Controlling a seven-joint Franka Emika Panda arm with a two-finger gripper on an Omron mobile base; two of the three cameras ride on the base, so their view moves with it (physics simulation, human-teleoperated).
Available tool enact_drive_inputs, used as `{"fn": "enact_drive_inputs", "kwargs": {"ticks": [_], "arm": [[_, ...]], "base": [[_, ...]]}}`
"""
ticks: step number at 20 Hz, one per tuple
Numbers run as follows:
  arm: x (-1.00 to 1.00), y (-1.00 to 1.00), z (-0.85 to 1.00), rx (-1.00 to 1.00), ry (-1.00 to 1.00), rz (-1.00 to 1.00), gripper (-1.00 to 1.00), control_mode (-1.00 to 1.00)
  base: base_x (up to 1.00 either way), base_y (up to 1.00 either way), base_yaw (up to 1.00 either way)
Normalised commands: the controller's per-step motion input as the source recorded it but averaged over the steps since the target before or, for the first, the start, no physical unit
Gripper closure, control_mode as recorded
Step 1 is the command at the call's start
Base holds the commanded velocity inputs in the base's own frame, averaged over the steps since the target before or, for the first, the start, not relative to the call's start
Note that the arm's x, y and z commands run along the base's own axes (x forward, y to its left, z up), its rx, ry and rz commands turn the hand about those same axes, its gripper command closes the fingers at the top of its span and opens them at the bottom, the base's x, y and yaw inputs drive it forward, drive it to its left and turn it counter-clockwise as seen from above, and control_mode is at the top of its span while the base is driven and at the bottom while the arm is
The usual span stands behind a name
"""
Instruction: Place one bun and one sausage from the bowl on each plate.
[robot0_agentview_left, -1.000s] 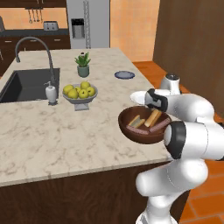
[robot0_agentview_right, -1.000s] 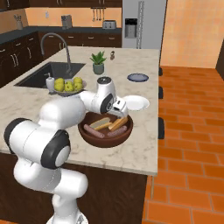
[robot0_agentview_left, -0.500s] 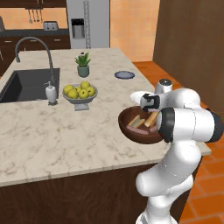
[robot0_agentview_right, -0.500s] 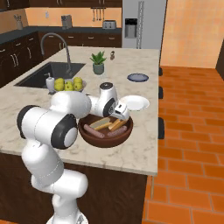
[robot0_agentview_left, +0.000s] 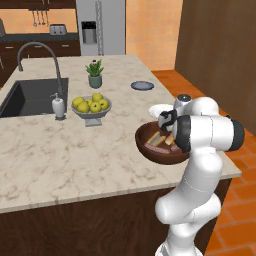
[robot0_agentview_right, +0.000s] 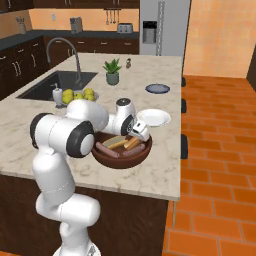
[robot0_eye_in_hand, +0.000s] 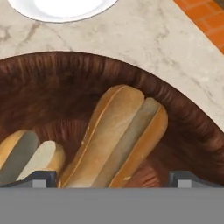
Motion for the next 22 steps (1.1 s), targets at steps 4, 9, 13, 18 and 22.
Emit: {"fn": "enact_drive_inputs", "kwargs": {"ticks": [4, 9, 13, 18, 22], "arm": [[0.06, -0.03, 0.0, -0.04, 0.1, -0.22, -1.0, -1.0], [0.2, 0.01, -0.01, -0.01, 0.04, -0.06, -1.0, -1.0], [0.12, 0.0, -0.21, -0.06, 0.02, -0.07, -1.0, -1.0], [0.11, -0.01, -0.23, -0.05, 0.0, -0.05, -1.0, -1.0], [0.0, -0.04, -0.15, -0.01, 0.0, 0.0, -1.0, -1.0]], "base": [[0.0, 0.0, 0.0], [0.0, 0.0, 0.0], [0.0, 0.0, 0.0], [0.0, 0.0, 0.0], [0.0, 0.0, 0.0]]}}
